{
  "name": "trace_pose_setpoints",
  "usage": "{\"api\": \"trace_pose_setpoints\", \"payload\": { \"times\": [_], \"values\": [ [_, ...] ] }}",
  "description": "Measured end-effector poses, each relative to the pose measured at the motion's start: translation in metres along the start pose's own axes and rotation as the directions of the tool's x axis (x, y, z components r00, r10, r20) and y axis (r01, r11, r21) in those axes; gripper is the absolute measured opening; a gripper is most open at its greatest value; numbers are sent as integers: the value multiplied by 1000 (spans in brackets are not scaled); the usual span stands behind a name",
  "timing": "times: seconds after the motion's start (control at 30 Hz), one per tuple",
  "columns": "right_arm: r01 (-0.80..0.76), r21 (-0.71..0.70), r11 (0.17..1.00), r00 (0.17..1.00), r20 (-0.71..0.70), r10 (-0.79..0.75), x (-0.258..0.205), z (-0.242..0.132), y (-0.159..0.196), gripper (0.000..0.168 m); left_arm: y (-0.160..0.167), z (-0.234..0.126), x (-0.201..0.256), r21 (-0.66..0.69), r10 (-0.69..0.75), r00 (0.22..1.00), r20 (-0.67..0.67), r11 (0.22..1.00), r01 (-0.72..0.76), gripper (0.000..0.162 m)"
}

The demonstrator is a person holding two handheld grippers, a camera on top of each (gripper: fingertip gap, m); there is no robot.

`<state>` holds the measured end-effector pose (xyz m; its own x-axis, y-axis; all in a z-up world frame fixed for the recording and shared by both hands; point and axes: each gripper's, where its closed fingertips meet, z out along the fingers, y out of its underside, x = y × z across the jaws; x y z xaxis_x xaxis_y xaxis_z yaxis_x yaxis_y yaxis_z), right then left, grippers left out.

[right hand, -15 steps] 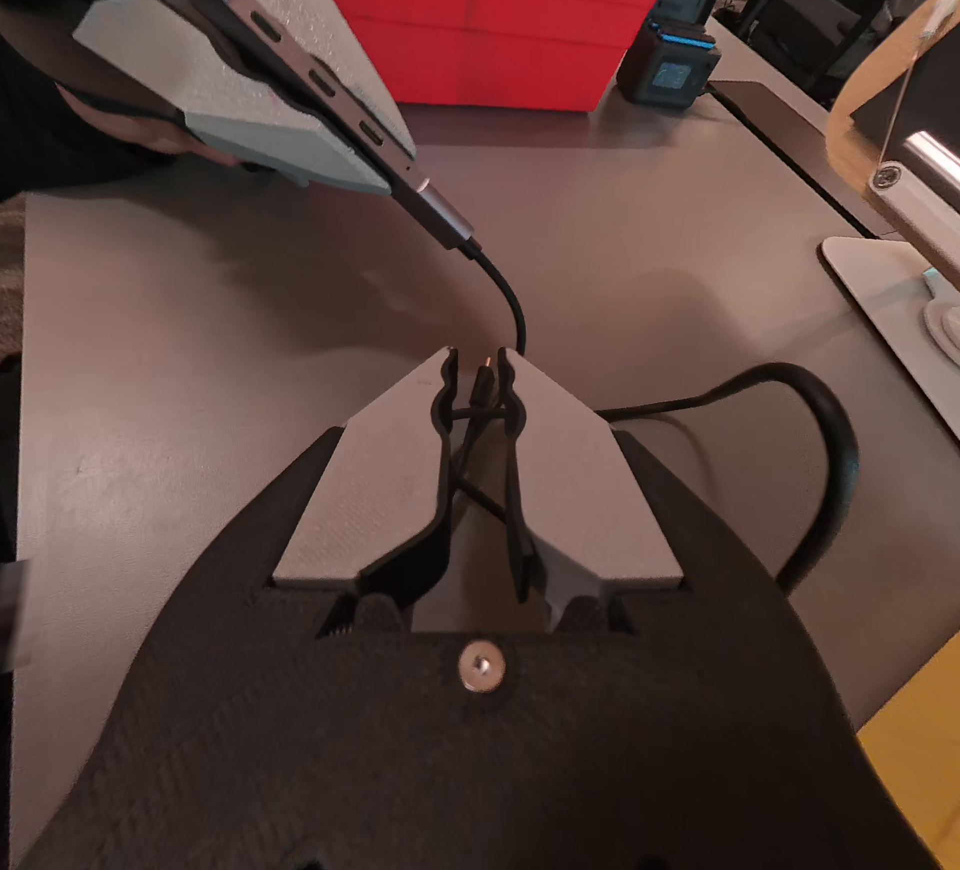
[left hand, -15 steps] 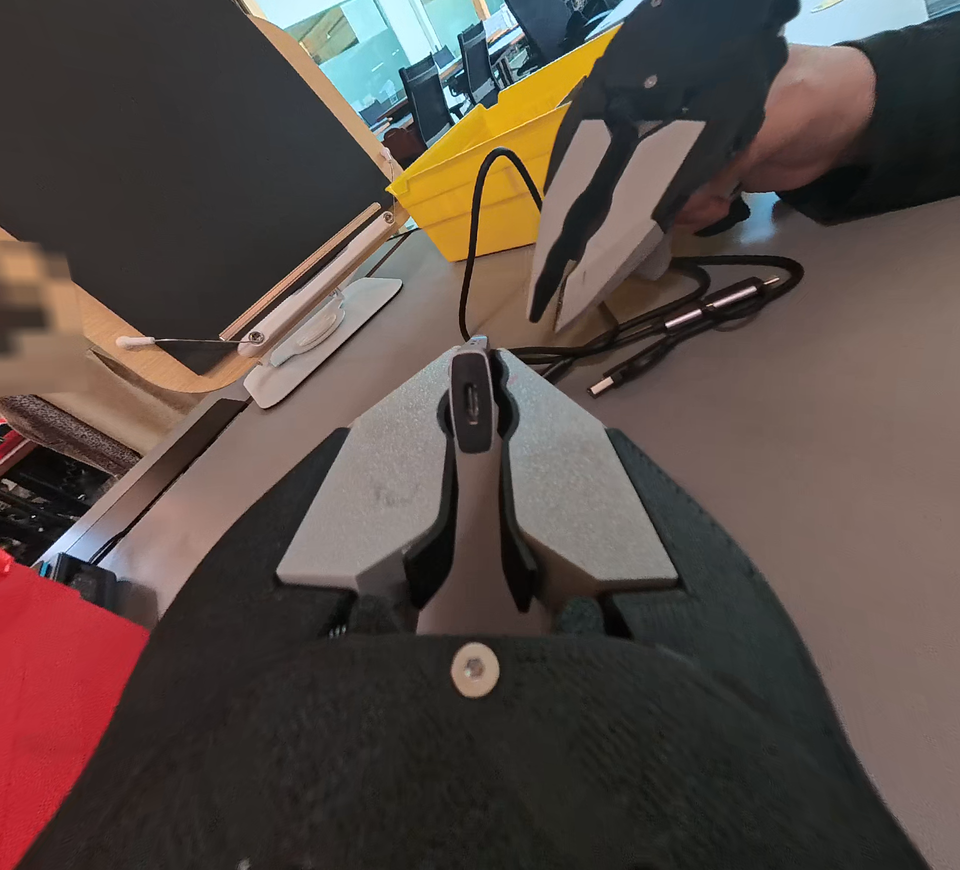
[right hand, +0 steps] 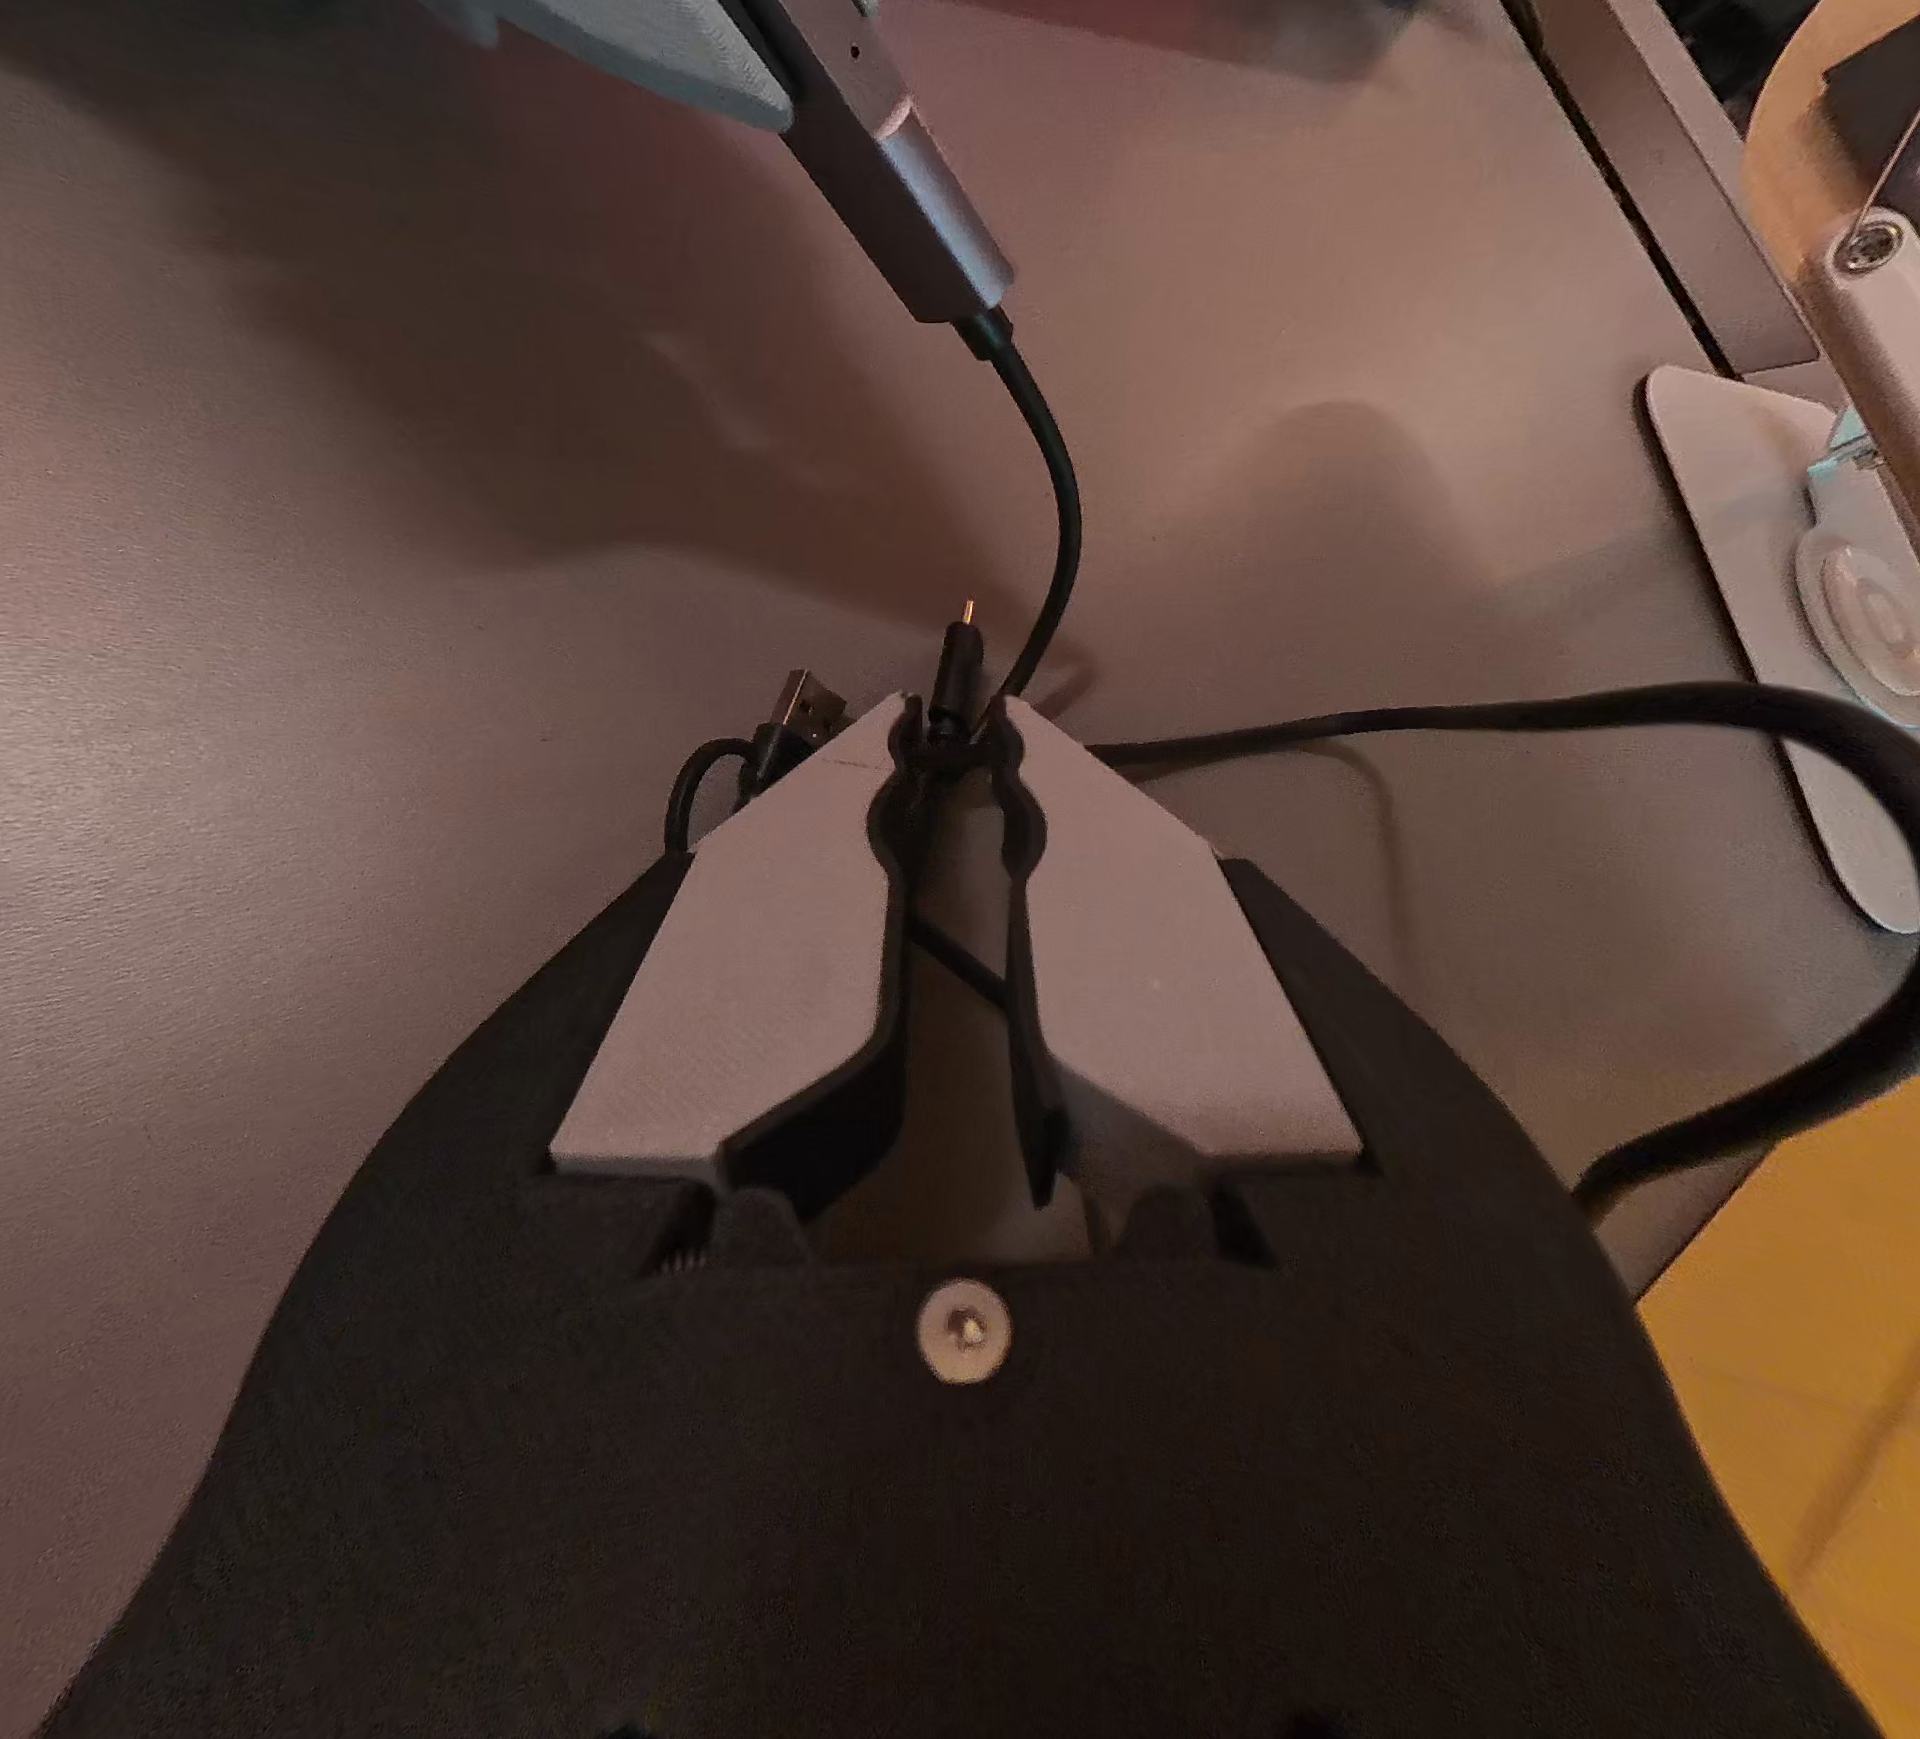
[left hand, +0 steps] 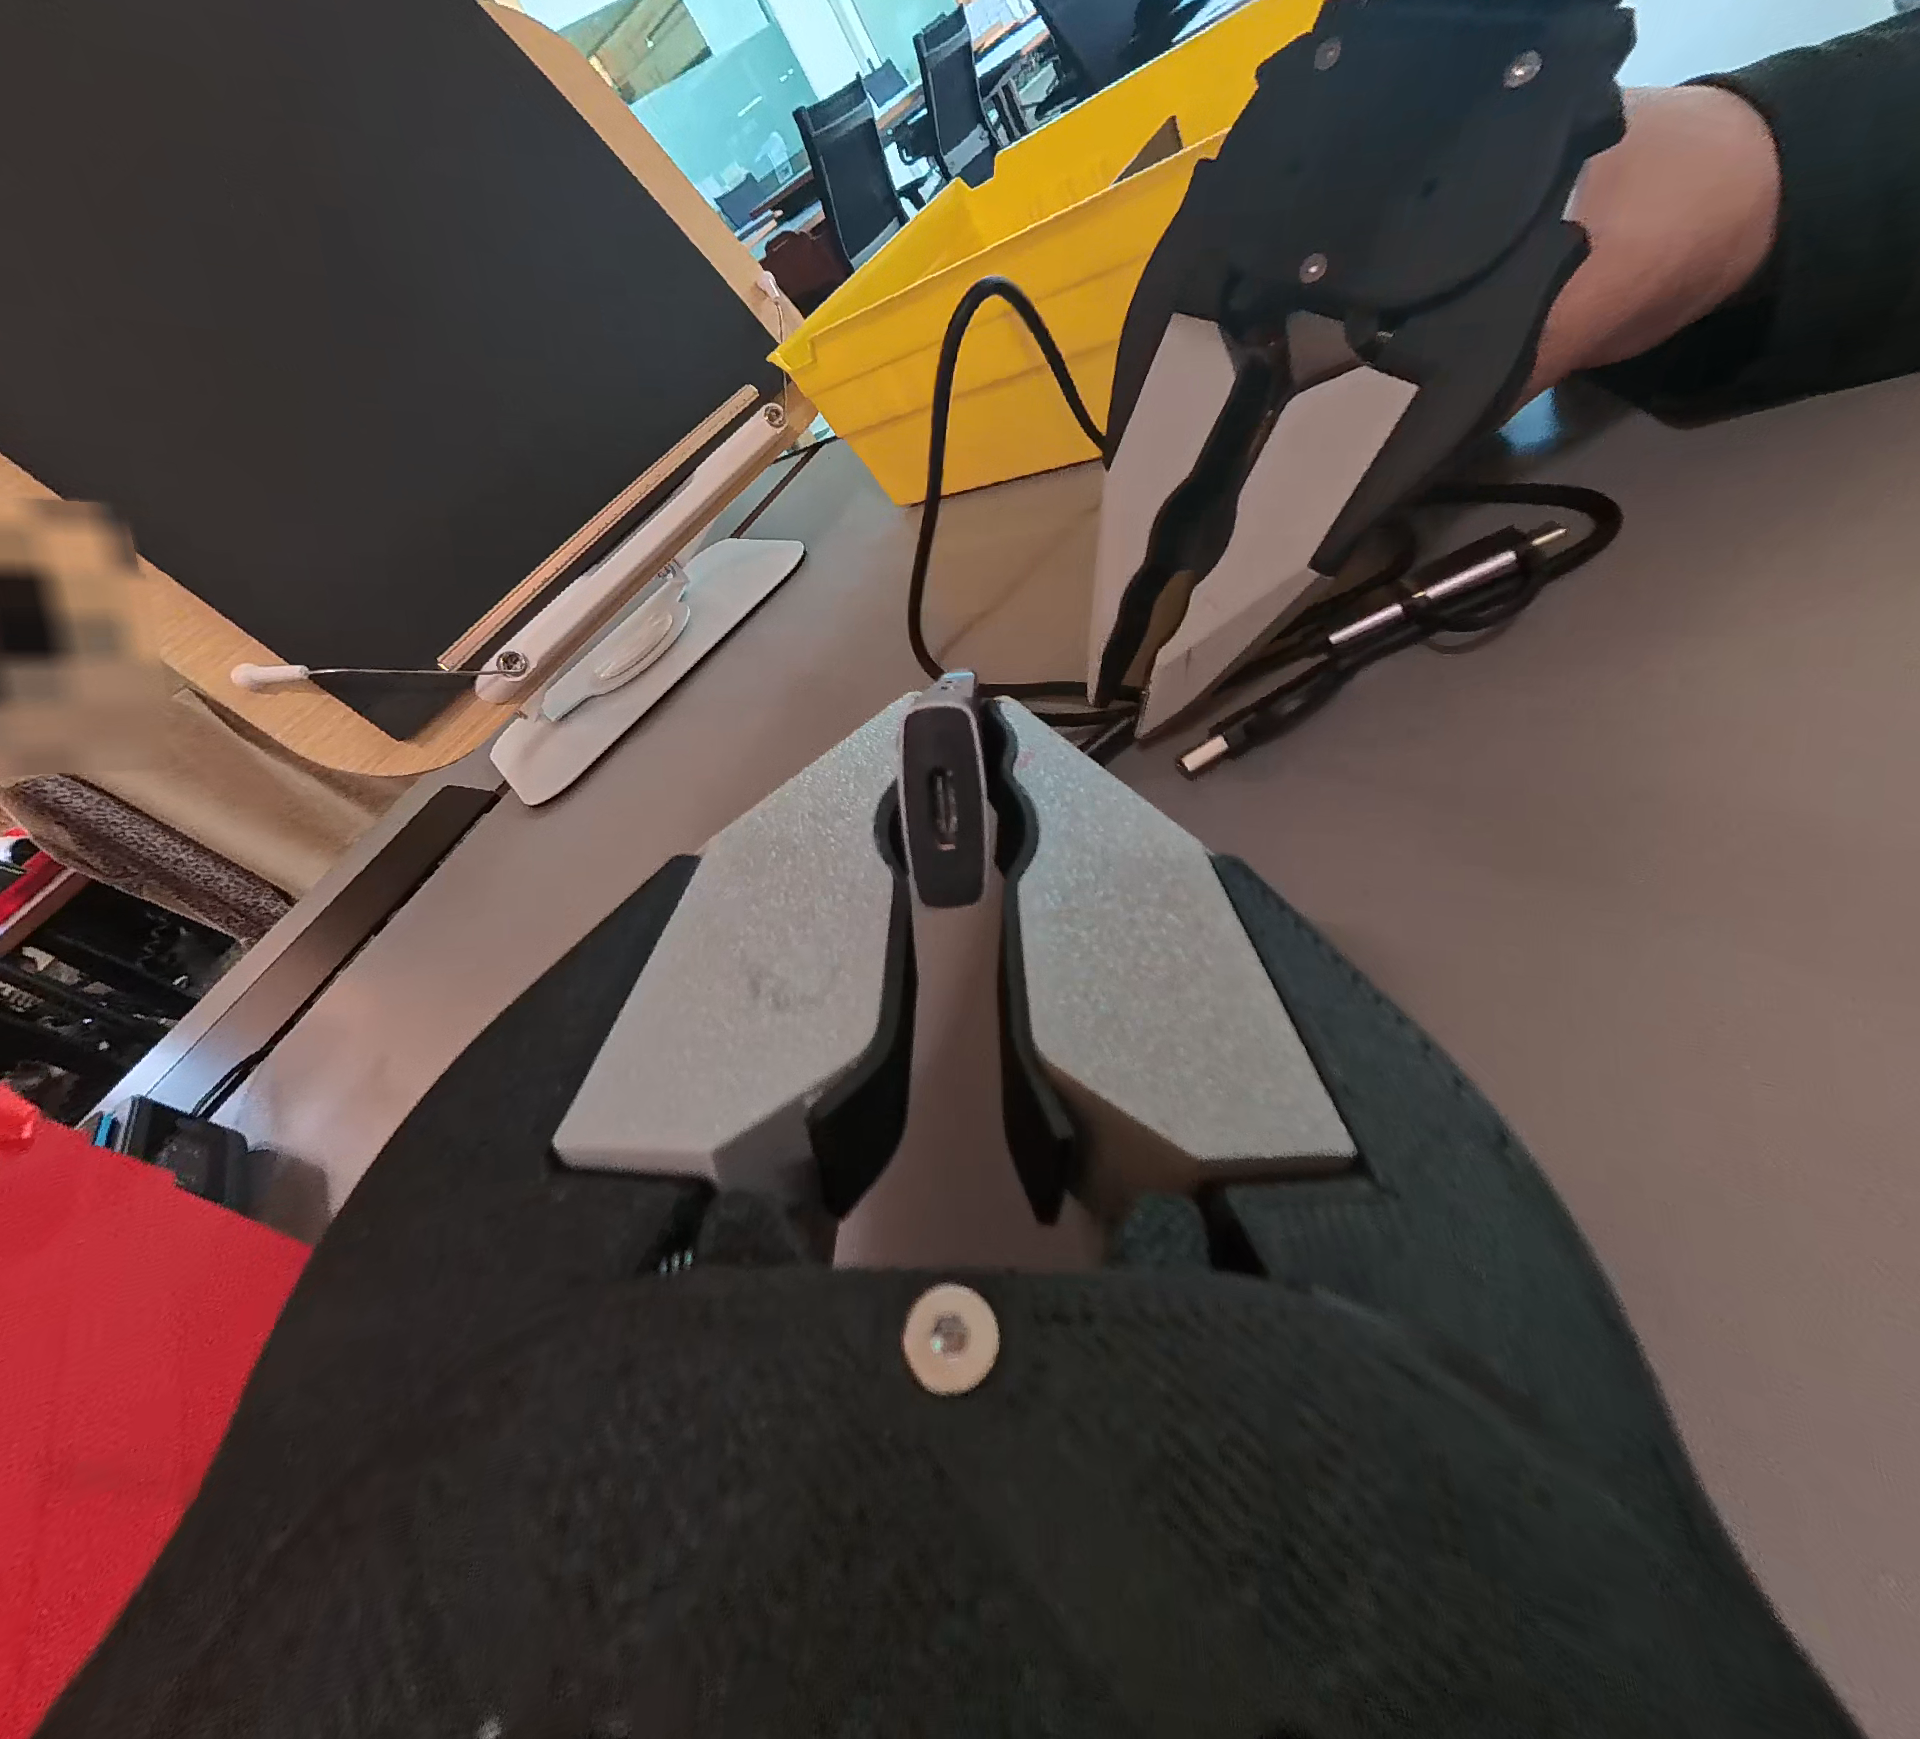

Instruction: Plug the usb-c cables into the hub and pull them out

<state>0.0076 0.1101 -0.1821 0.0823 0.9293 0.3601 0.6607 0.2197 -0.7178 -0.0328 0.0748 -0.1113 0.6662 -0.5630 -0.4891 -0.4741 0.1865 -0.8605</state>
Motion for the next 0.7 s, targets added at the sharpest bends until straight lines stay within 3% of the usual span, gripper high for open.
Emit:
{"api": "trace_pose_setpoints", "payload": {
  "times": [0.7],
  "values": [
    [19, -23, 1000, 1000, -6, -19, 0, 3, 4, 4, 2, 1, 2, -15, 12, 1000, -2, 1000, -12, 7]
  ]
}}
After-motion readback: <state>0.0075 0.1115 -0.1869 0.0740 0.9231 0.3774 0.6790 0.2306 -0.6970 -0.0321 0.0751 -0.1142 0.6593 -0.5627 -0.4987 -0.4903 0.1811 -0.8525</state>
